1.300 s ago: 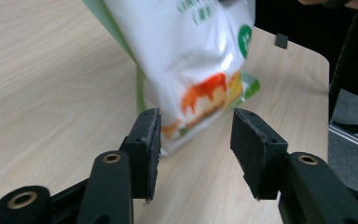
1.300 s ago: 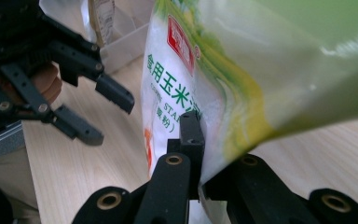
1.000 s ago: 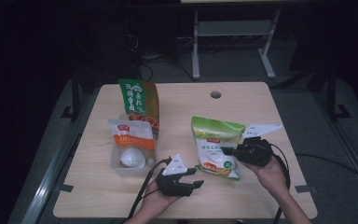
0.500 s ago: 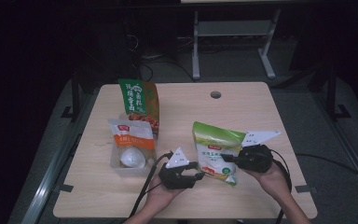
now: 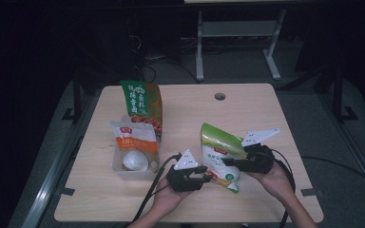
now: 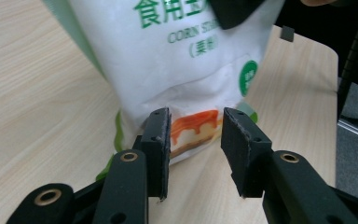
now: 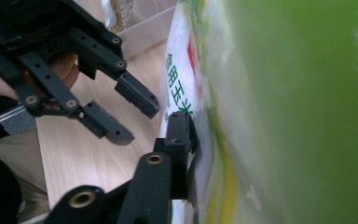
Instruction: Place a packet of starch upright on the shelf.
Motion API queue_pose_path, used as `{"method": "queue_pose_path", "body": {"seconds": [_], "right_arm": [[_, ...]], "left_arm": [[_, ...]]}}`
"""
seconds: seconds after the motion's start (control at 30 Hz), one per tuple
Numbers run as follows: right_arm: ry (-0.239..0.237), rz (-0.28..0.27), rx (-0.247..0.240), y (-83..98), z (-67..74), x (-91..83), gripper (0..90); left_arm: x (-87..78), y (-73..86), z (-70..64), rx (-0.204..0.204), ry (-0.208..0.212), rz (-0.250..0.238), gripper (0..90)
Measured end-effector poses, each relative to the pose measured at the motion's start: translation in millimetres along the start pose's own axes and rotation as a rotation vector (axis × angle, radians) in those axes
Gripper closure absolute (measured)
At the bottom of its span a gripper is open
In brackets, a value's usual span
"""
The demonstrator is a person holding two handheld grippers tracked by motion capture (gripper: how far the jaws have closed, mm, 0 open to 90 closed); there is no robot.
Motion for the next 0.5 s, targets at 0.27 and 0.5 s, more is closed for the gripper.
{"method": "queue_pose_path", "body": {"seconds": [0.27,0.5], "right_arm": [[-0.002,-0.023,0.034,-11.4,0.3,3.8,88.1],[0.018,-0.025,0.003,-43.0,3.5,16.4,88.4]], "left_arm": [[-16.1,11.4,-1.2,0.007,-0.006,-0.009,55.2],[-29.0,21.2,-2.5,0.049,-0.012,-0.011,52.4]]}}
Point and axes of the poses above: each handheld gripper's, and its own axes: x roughly forward along the jaws, y roughly out of its underside, z roughly to its left, the point moved 8 cm from there along x, roughly forward along the jaws, and after that the axes turned 15 degrees about -y, right-handed, at the moved point
